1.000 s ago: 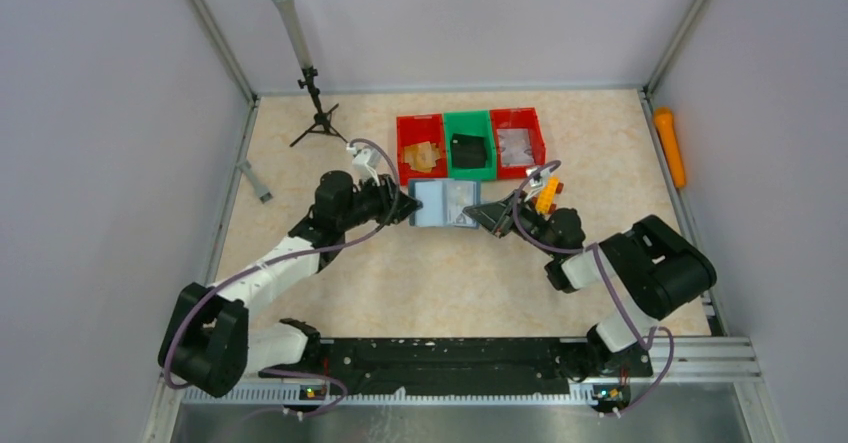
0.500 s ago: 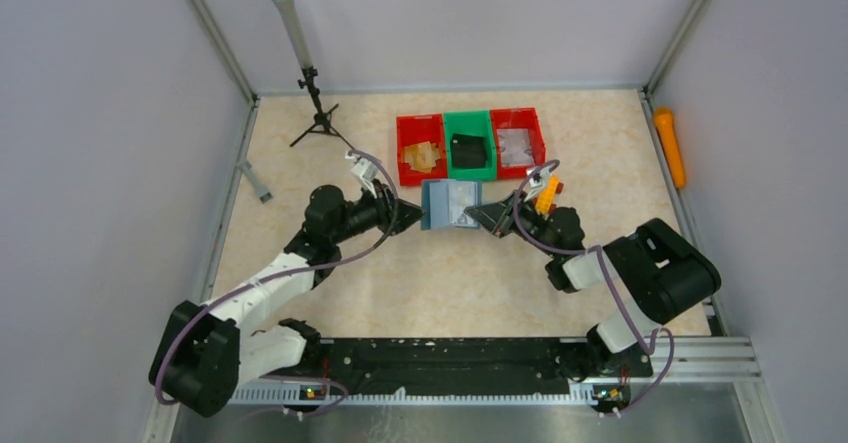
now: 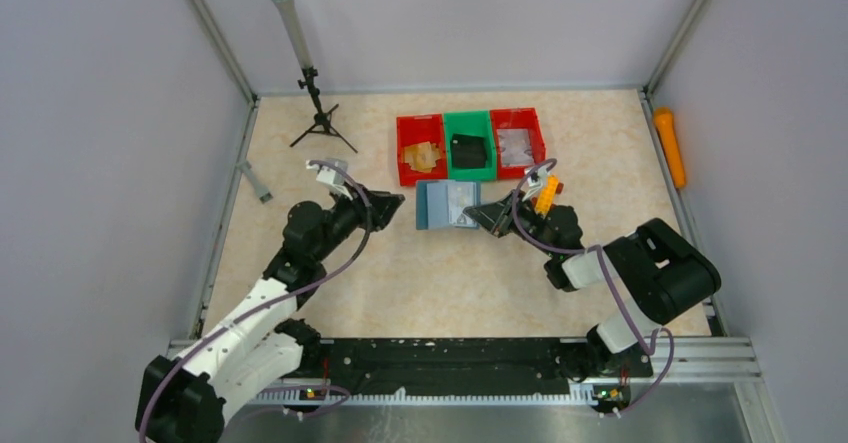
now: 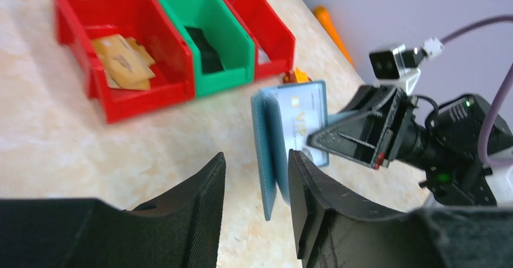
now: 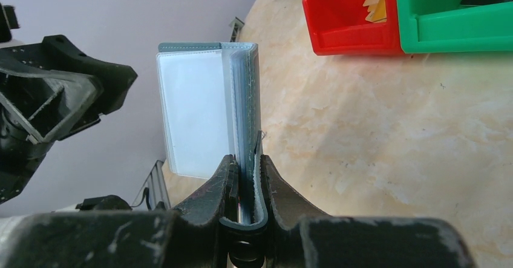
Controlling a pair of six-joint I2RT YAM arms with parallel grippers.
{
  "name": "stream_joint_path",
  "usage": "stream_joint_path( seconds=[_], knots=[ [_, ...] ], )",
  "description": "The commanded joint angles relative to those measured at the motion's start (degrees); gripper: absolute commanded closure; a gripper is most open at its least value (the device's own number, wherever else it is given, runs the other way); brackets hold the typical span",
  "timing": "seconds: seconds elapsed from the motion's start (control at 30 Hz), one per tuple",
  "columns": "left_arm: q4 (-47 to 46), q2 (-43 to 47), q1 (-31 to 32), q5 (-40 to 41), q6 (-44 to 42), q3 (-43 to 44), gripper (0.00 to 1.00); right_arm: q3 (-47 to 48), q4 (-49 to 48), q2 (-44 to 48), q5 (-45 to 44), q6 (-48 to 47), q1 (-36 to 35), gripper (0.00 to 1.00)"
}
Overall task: Take the credit cards out of the card holder
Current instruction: Remove the credit card from the card holder.
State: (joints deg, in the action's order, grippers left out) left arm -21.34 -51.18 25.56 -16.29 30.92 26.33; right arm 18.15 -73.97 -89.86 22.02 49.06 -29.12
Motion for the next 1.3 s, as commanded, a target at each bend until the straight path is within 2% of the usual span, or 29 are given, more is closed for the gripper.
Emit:
stream_joint_path(
  seconds=[0.0,0.07,0.17,0.27,0.33,0.47,0.57,0.7,0.97,1.07,1.27],
  knots=[
    [-2.3,4.7,0.0,5.4,-3.0,-3.3,0.51,2.0,-3.0,2.1,-0.6,-1.3,-0.4,1.0],
    [-8.1,3.3,0.0,-2.8,-2.6,-4.2,0.44,2.1,-2.8,2.0,-0.7,-1.4,-0.5,1.0],
    [-15.8,-2.7,0.1,-15.8,-0.6,-2.9,0.45,2.3,-2.4,1.8,-0.7,-1.5,-0.6,1.0],
    [-23.6,-8.5,0.4,-25.0,3.5,-1.9,0.46,2.4,-2.3,1.7,-0.7,-1.7,-0.7,1.0],
    [-28.2,-11.0,0.6,-27.9,5.9,-1.8,0.46,2.5,-2.0,1.7,-0.6,-1.8,-0.8,1.0],
    [-28.3,-15.4,1.7,-30.1,7.6,0.3,0.46,2.7,-2.1,1.5,-0.3,-1.7,-0.9,1.0],
    [-26.0,-18.7,3.5,-30.0,7.1,2.6,0.47,2.8,-1.9,1.4,-0.4,-1.7,-1.1,1.0],
    [-14.3,-21.6,5.8,-25.6,2.5,7.8,0.48,3.1,-1.4,1.5,-0.5,-1.8,-1.4,1.0],
    [0.0,-27.2,6.1,-13.0,-0.9,13.4,0.49,3.1,-2.6,1.5,-0.1,-2.0,-2.2,1.0],
    [1.8,-28.6,5.6,-10.6,-1.4,14.1,0.51,2.8,-4.0,1.4,0.5,-1.7,-2.2,1.0],
    [1.7,-29.4,3.7,-10.8,0.3,13.8,0.62,2.4,-6.0,1.4,1.5,-1.4,-2.3,1.0]
  ],
)
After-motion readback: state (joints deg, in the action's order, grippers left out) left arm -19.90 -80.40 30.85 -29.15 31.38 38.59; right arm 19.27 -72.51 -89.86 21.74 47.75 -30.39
